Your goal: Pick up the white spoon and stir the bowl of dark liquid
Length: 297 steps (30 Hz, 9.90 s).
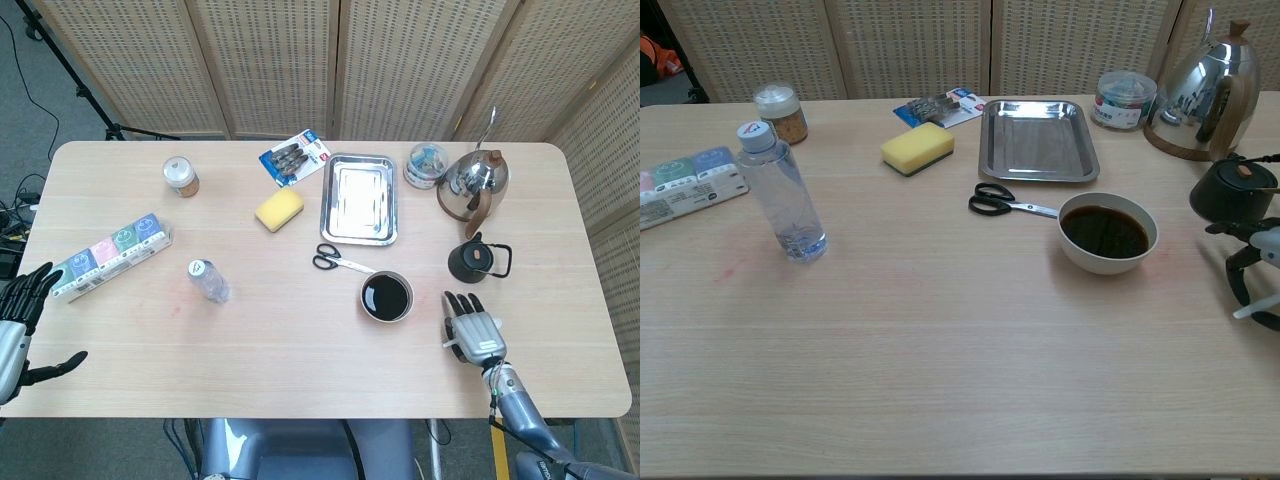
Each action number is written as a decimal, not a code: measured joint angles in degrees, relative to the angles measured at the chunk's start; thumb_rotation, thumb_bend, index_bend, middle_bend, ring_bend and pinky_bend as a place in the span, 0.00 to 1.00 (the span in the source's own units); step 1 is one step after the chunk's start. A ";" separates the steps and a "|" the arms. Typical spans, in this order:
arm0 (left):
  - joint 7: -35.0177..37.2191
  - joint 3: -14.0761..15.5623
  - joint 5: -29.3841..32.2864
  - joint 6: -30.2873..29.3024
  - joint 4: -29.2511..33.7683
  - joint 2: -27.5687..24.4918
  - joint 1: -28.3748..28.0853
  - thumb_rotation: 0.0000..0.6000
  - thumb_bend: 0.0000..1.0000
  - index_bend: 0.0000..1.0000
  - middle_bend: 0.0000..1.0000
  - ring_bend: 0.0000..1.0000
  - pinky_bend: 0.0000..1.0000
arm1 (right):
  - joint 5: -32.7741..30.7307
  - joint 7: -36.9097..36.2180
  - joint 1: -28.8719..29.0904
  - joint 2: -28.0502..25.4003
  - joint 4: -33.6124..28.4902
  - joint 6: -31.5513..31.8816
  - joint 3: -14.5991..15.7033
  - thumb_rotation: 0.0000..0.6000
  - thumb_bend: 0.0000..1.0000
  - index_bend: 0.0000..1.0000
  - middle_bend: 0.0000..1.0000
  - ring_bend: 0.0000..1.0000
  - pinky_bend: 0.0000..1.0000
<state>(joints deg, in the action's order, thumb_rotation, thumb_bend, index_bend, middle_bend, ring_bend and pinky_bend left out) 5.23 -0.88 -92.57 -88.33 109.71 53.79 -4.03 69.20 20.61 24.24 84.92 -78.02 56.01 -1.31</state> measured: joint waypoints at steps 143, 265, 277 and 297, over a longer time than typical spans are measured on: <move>2.32 -0.12 1.06 1.06 0.21 -0.92 -0.44 1.00 0.00 0.00 0.00 0.00 0.00 | -19.51 -35.18 15.61 3.15 -7.04 -14.28 -16.40 1.00 0.52 0.57 0.00 0.00 0.00; 2.62 0.26 1.12 2.17 0.25 -1.24 -0.97 1.00 0.00 0.00 0.00 0.00 0.00 | -15.76 -39.02 12.16 2.83 -6.39 -11.27 -17.84 1.00 0.55 0.58 0.00 0.00 0.00; 1.25 0.48 0.86 2.45 0.58 -0.73 -1.03 1.00 0.00 0.00 0.00 0.00 0.00 | -13.86 -40.28 10.56 -1.62 -9.31 -13.47 -16.53 1.00 0.00 0.28 0.00 0.00 0.00; 0.48 0.66 0.43 1.73 0.37 -0.44 -0.63 1.00 0.00 0.00 0.00 0.00 0.00 | 1.09 -33.34 6.11 -8.50 -15.14 -2.03 -12.31 1.00 0.00 0.21 0.00 0.00 0.00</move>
<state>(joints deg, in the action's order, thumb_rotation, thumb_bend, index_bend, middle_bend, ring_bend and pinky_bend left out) 5.71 -0.23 -92.14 -86.60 110.08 53.35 -4.67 70.29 -12.73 30.35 76.42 -93.16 53.98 -13.62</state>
